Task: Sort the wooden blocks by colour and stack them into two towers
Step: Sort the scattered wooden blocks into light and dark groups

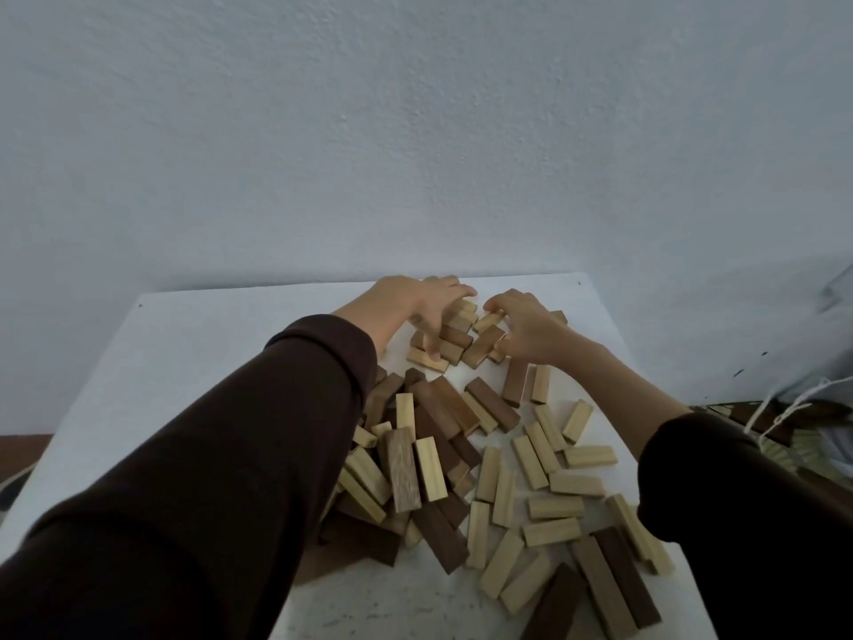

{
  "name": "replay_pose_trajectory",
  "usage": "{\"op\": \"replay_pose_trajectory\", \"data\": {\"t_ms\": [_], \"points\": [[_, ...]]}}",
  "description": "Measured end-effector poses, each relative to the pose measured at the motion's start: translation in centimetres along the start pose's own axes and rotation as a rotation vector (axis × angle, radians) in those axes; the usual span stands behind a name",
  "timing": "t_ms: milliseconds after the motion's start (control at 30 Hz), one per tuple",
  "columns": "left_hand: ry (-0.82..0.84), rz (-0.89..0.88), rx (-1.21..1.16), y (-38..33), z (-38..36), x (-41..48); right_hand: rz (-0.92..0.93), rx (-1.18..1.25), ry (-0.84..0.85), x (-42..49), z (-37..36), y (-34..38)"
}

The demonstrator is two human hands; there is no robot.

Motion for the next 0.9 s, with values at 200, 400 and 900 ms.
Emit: {"op": "replay_pose_trajectory", "data": {"t_ms": [200, 400, 900], "points": [[-0.058, 0.075, -0.081, 2.4, -0.2, -0.3, 0.006, -0.047, -0.008, 0.4, -0.2, 0.2], [-0.134, 0.095, -0.138, 3.5, -0.5, -0.4, 0.030, -0.028, 0.002, 0.8, -0.4, 0.6], [-0.196, 0.084, -0.183, 3.0, -0.8, -0.8, 0.191, -0.204, 0.173, 0.2, -1.2, 2.2]]}}
Point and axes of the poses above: each hand's wrist, its own x-axis towards the middle knuckle, its own z-axis out of the back of the hand, y = z × x, the point moved 8 cm from there along x, towards the middle knuckle, and after that the axes turned 4 degrees about -y, right-handed, at the moved point
